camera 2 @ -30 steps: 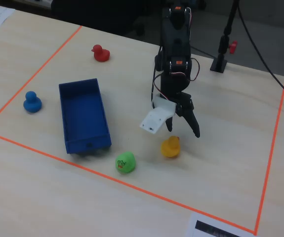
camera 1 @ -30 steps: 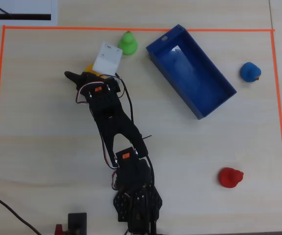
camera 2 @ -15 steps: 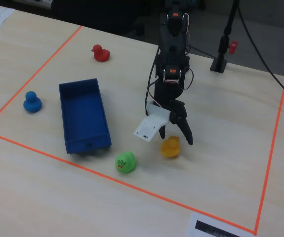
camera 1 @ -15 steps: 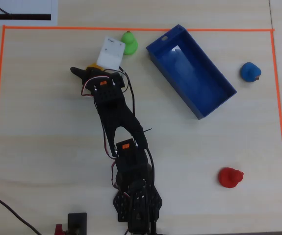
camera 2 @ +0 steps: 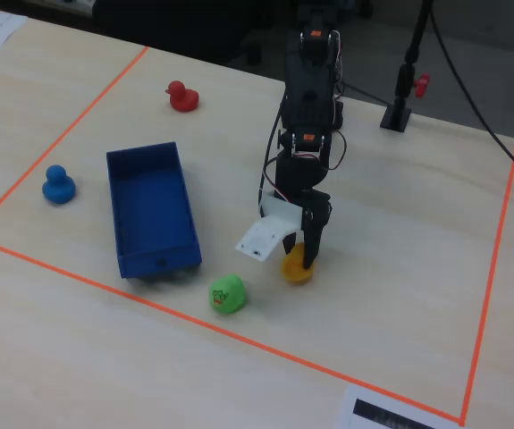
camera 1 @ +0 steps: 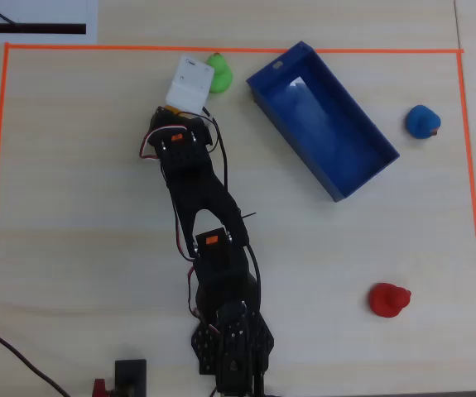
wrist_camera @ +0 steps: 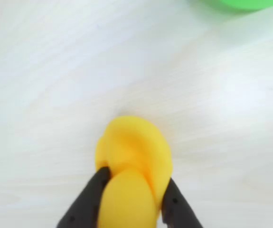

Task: Grasp yellow duck and put it into box.

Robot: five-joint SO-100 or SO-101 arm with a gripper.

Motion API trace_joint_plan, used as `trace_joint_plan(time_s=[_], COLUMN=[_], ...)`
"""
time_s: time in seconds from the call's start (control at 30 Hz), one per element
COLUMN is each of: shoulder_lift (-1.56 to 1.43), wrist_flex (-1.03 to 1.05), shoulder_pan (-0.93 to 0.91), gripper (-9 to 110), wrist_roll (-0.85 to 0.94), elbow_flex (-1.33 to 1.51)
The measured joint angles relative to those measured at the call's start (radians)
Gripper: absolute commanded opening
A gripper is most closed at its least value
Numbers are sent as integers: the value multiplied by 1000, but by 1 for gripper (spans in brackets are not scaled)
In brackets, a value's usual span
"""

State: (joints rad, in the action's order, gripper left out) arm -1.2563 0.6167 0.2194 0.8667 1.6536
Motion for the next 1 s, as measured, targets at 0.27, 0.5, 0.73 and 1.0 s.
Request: trace_joint_plan(time_s=[0.27,0.5,0.73,1.0], shoulder_lift=[-72,-463,-614,-612], wrist_flex=[100,249,106,-126], shoulder_pan=[-60,-308,-638,-704], gripper=[0,0,0,0], wrist_roll=[2,163,356,426], elbow_flex=[25,26,112,382])
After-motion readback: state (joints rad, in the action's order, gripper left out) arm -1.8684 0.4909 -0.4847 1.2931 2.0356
